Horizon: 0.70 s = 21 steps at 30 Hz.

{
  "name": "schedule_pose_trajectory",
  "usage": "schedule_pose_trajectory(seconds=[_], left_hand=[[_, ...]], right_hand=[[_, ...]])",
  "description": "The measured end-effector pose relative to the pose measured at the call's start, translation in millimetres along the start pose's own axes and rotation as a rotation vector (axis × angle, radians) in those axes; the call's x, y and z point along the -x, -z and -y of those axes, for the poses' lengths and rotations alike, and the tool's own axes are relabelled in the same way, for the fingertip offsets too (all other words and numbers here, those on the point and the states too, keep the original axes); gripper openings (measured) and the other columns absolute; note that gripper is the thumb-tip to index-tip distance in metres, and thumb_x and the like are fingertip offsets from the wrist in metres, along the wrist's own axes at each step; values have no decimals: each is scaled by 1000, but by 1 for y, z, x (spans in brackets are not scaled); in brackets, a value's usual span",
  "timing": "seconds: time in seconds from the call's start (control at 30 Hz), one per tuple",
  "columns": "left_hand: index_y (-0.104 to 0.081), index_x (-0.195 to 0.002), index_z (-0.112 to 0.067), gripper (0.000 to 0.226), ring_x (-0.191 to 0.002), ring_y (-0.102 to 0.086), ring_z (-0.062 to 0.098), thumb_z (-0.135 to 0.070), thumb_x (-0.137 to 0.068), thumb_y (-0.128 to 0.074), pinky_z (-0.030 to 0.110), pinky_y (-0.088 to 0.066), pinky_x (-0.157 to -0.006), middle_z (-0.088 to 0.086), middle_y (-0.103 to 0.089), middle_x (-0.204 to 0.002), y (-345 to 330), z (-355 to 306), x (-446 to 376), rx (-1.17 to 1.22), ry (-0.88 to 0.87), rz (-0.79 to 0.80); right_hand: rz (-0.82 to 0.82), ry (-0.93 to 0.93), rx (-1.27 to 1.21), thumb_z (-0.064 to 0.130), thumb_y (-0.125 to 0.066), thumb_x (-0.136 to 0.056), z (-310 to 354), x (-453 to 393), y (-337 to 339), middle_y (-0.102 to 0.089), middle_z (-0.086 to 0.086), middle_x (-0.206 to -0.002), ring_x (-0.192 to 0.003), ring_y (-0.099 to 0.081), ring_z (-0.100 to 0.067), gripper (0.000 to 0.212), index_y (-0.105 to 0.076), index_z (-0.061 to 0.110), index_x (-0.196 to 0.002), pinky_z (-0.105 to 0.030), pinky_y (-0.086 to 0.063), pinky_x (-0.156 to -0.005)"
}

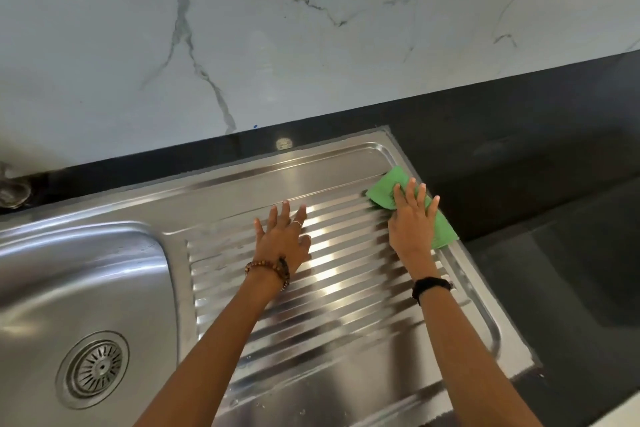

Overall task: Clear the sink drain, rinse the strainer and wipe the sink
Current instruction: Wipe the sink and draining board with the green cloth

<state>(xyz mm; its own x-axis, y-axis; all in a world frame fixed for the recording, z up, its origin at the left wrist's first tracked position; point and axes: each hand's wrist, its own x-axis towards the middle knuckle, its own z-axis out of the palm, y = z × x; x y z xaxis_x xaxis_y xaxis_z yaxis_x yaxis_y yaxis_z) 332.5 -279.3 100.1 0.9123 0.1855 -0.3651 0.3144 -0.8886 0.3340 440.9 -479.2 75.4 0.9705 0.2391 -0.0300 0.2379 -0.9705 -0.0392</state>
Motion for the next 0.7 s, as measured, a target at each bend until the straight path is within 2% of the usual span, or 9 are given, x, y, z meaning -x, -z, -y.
schedule_pose_trajectory(seconds=[0.07, 0.13, 0.2, 0.27, 0.37, 0.43, 0.5, 0.63, 0.7], left_hand=[[-5, -146, -24, 55, -144, 5, 28, -33, -98, -29, 49, 1, -117, 8, 4, -157, 1, -1, 1, 1, 3, 1], [-7, -146, -23, 55, -144, 3, 28, -31, -98, -31, 49, 1, -117, 8, 2, -157, 2, -2, 0, 27, 15, 7], [-12, -146, -21, 53, -144, -1, 28, -29, -98, -32, 48, -1, -117, 8, -3, -157, 2, -3, -3, 54, 15, -19], [-20, -144, -16, 49, -144, -10, 26, -24, -98, -34, 42, -5, -118, 9, -13, -155, 2, -9, -3, 142, -25, -87], [-47, -131, -8, 37, -128, -43, 25, -18, -95, -46, 31, -31, -107, 13, -46, -139, 0, -29, 3, 671, -29, -170], [-62, -108, -3, 24, -98, -62, 21, -17, -92, -50, 28, -48, -86, 13, -66, -110, 5, -48, 9, 1185, 71, -65], [-64, -87, -6, 18, -71, -66, 16, -15, -92, -49, 25, -57, -64, 6, -69, -80, 10, -61, 13, 1534, 166, 71], [-64, -80, -8, 18, -56, -67, 11, -13, -92, -51, 24, -58, -52, -1, -71, -63, 19, -67, 21, 1645, 162, 64], [-64, -77, -11, 18, -52, -67, 8, -11, -90, -52, 21, -56, -49, -4, -71, -57, 23, -66, 28, 1609, 139, 7]], right_hand=[[48, 28, -42, 18, -37, -98, -5, 11, 5, -16, -10, -157, -145, -10, -30, 53, -21, 16, -148, -51, 1, -116], [106, -29, -354, 20, -38, -99, -7, 21, 18, -46, -14, -137, -127, -42, -27, 41, -40, 11, -139, -46, -22, -112], [169, -185, -893, 27, -44, -98, -2, 36, 40, -63, -7, -94, -84, -61, -19, 31, -58, 6, -115, -34, -48, -84], [203, -256, -1202, 32, -48, -96, 4, 50, 57, -63, -2, -78, -63, -65, -11, 24, -62, 12, -97, -21, -52, -59], [296, -322, -1358, 36, -51, -93, 12, 58, 70, -67, -5, -90, -73, -67, -17, 24, -62, 18, -103, -26, -53, -60], [362, -403, -1540, 31, -55, -91, 15, 57, 76, -69, -7, -98, -86, -66, -22, 26, -62, 13, -108, -32, -54, -69], [364, -420, -1657, 24, -59, -90, 17, 59, 80, -70, -7, -94, -82, -68, -21, 27, -60, 8, -112, -30, -55, -64], [195, -393, -1543, 21, -64, -87, 22, 70, 77, -66, -2, -92, -66, -69, -7, 26, -45, 19, -104, -16, -51, -48], [49, -257, -1401, 23, -63, -87, 27, 75, 74, -62, -4, -102, -79, -67, -7, 29, -43, 15, -107, -10, -49, -52]])
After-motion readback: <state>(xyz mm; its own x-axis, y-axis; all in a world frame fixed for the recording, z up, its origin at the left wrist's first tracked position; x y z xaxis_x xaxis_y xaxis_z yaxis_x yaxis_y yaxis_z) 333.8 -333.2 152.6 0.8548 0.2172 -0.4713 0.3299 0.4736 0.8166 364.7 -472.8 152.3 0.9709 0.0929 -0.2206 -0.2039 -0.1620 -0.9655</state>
